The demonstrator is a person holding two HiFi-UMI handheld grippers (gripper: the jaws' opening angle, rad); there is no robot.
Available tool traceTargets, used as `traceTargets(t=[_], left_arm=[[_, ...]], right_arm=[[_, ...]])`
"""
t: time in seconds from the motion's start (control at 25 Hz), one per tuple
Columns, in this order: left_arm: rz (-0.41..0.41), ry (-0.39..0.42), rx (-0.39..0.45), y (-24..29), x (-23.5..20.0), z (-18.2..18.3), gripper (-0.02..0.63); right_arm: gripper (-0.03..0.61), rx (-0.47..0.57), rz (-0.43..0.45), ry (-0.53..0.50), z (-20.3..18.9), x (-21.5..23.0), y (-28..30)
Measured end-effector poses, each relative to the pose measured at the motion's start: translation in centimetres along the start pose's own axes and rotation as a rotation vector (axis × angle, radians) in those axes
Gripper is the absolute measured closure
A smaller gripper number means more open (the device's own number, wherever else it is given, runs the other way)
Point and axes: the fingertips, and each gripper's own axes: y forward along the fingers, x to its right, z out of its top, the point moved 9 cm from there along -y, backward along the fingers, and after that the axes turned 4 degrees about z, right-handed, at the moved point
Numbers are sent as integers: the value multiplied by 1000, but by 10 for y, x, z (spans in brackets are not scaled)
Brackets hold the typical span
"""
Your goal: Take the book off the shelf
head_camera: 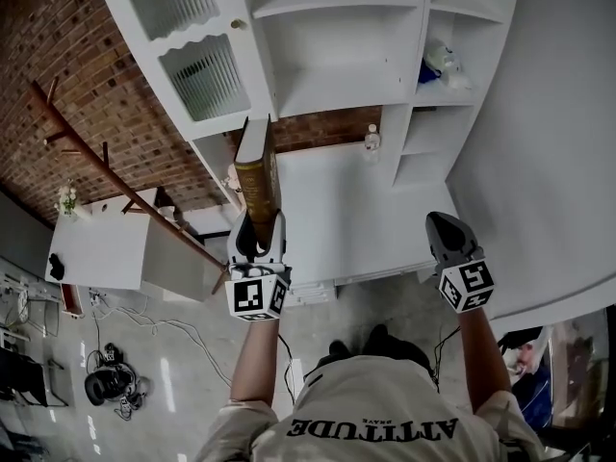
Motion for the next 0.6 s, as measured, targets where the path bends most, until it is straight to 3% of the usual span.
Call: traceTargets(t=[0.6], left_arm=[[96,-2,14,-21,16,8,382]], right_arm=[[545,57,-4,53,1,37,0]])
